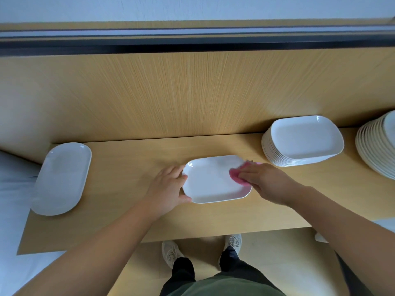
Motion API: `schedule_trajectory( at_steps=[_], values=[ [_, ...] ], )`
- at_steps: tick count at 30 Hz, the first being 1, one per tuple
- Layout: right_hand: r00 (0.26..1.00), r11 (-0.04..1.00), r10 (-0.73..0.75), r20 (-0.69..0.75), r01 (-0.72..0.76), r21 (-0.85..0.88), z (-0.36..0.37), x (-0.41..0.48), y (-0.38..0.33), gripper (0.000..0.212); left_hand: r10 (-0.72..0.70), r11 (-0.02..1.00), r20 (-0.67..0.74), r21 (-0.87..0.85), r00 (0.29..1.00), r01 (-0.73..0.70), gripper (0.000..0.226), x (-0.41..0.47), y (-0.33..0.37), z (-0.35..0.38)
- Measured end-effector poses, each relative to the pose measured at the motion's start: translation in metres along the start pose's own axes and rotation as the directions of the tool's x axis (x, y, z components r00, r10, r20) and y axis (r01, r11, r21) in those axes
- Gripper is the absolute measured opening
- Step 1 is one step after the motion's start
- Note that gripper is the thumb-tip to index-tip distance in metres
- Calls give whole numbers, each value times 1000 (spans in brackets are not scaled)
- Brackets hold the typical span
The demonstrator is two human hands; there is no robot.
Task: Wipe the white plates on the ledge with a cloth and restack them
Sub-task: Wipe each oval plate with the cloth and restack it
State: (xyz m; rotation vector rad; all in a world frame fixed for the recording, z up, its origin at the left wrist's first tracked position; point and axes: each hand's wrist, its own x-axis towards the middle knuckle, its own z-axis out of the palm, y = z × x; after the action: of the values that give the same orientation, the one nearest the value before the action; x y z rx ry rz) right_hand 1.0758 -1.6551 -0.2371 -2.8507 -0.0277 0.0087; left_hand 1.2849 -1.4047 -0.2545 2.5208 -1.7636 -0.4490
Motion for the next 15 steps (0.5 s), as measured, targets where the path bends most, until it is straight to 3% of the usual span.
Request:
schedule_trajectory(
  at_steps=[3, 6, 8, 12, 15],
  values=[
    [999, 996, 39, -8, -40, -83, 0, 18, -2, 29, 132, 991, 23, -10, 991, -132, 69, -2, 5, 7],
    [978, 978, 143, 149, -117, -170, 18, 19, -4, 33, 117, 993, 76, -9, 990, -117, 64, 1, 10, 21],
    [972, 974, 168, 161, -140, -176, 26, 11, -4, 35, 100, 994, 68, 42, 993, -103, 61, 1, 11, 23],
    [976, 981, 172, 131, -158, -111, 28, -11, -12, 31, 136, 986, 102, 78, 985, -145, 56, 1, 12, 25],
    [967, 980, 180, 179, -192, 48, 18, -18, -24, 9, 165, 983, 74, 74, 983, -171, 53, 1, 13, 19]
  ],
)
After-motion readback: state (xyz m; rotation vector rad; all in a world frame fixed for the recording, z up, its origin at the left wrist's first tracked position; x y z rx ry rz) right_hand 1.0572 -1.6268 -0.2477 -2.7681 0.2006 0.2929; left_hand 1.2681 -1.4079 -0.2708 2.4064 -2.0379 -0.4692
